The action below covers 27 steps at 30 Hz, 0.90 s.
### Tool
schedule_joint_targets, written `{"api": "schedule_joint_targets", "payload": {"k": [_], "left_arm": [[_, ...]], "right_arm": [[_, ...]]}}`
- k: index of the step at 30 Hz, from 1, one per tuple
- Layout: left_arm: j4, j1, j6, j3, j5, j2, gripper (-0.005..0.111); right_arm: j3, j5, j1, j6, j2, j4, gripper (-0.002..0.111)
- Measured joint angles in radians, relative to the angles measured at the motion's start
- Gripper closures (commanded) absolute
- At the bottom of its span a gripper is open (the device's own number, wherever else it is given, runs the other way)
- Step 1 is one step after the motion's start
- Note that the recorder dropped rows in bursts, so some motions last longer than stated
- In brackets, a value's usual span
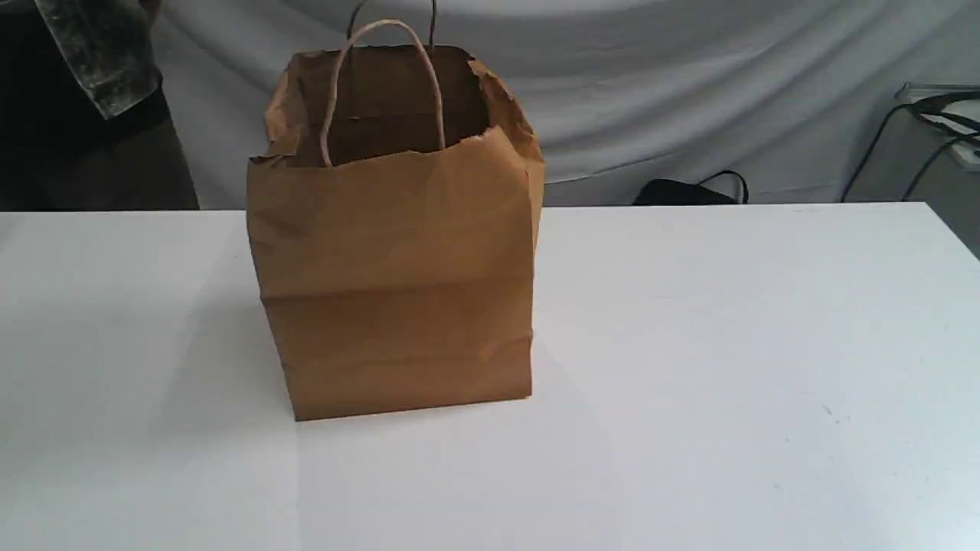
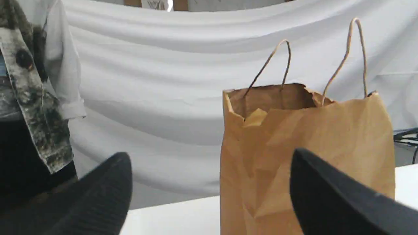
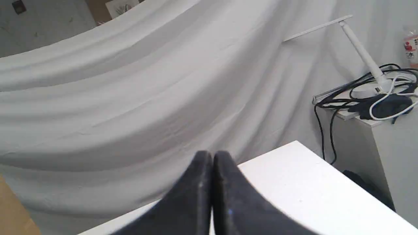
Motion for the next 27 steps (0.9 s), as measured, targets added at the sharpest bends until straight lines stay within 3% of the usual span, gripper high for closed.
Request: {"api": "schedule_joint_targets", "payload": {"k": [16, 22, 27], "left_arm": [[0.002, 0.000, -0.006, 0.000, 0.025, 0.000, 0.037], [0.002, 0.000, 0.018, 0.000, 0.026, -0.102, 0.037], [0.002, 0.000, -0.170, 0.000, 0.028, -0.225, 0.037]], "right_arm": [[0.000, -0.002, 0.000, 0.000, 0.000, 0.000, 0.108], [0.000, -0.002, 0.000, 0.000, 0.000, 0.000, 0.108], [0.000, -0.002, 0.000, 0.000, 0.000, 0.000, 0.108]]}}
